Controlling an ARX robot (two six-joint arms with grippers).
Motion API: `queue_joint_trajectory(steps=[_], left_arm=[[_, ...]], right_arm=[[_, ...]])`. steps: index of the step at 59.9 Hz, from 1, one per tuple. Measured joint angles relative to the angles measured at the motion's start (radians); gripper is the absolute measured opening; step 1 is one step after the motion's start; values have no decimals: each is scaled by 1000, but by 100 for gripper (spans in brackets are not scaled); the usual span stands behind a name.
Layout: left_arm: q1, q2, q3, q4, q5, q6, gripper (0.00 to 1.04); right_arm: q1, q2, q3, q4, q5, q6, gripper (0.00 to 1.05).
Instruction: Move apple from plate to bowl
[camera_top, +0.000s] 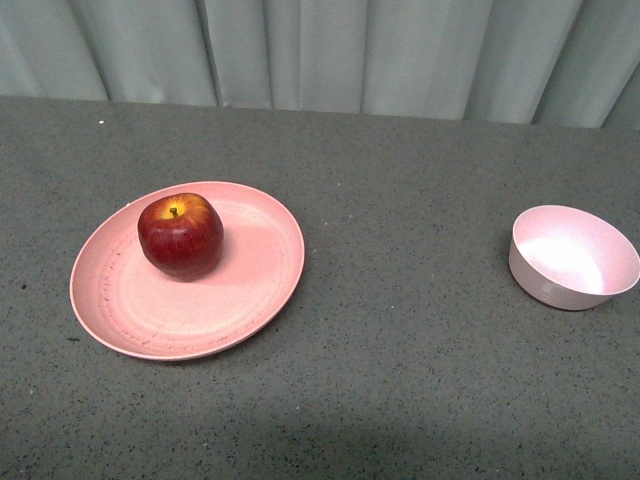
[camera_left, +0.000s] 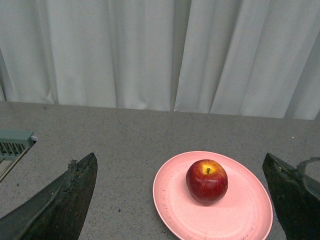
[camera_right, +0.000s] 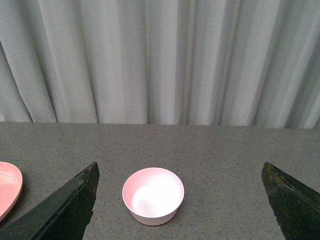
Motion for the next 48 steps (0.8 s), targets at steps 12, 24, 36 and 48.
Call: queue_joint_trajectory(steps=[12, 24, 36, 48], left_arm=[[0, 0, 0, 0, 0, 0, 98], [0, 0, 0, 0, 0, 0, 98], [0, 0, 0, 0, 0, 0, 98], [0, 0, 0, 0, 0, 0, 98]], right_arm=[[0, 0, 0, 0, 0, 0, 95], [0, 0, 0, 0, 0, 0, 95], [0, 0, 0, 0, 0, 0, 95], [0, 0, 0, 0, 0, 0, 95]])
